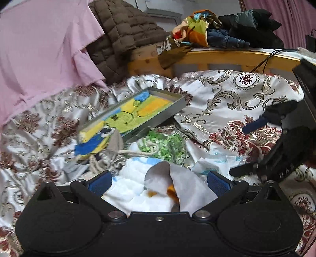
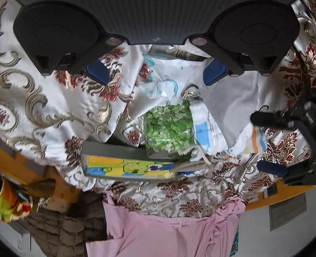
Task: Organize soft objects
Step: 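Reach the left tool into the pile and close it on the grey cloth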
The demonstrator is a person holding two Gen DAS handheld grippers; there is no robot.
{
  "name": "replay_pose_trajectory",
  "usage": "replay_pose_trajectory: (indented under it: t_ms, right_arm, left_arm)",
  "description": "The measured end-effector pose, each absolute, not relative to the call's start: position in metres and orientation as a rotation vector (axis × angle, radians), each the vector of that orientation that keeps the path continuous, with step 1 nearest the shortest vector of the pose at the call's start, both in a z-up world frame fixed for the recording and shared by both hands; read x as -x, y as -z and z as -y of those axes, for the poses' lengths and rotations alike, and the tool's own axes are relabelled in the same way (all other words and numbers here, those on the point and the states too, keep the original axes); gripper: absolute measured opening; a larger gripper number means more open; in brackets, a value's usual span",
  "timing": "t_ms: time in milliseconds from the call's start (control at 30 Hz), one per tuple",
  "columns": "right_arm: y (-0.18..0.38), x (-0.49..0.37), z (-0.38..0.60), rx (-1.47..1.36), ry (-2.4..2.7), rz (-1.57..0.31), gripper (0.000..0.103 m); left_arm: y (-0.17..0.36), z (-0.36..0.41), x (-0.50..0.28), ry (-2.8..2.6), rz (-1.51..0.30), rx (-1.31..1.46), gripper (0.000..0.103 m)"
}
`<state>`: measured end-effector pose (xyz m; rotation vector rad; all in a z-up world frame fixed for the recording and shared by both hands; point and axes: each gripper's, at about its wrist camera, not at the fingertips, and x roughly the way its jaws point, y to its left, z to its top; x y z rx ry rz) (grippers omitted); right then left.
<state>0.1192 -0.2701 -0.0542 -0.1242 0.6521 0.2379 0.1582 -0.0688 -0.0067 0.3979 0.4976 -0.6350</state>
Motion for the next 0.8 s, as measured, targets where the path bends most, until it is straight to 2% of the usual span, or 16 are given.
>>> replay_pose_trajectory:
  t_ms: [167, 467, 567, 633, 733, 800]
  right_arm:
    - [0.060, -0.122, 0.262, 0.169, -0.272, -0.659, 0.103]
    - [0.071, -0.129, 0.258, 0.191, -0.288, -0.679, 0.102]
    - [0.073, -0.130, 0.259, 0.186, -0.293, -0.688, 0.102]
    - [0.074, -0.130, 0.258, 0.187, -0.295, -0.687, 0.102]
    - [0.074, -0.130, 0.258, 0.181, -0.296, -0.687, 0.102]
    - [0.075, -0.131, 0.258, 0.175, -0.295, -0.688, 0.101]
  left_arm:
    - [0.011, 0.076, -0.190, 0.704, -0.588, -0.354, 0.100]
    - [0.016, 0.079, -0.222, 0.823, -0.744, -0.268, 0.081]
    - [0.017, 0.080, -0.227, 0.819, -0.780, -0.226, 0.072]
    - [0.017, 0.078, -0.230, 0.814, -0.804, -0.200, 0.057]
    - [0.016, 0.077, -0.229, 0.820, -0.820, -0.172, 0.045]
    - [0.014, 0.077, -0.226, 0.829, -0.823, -0.163, 0.042]
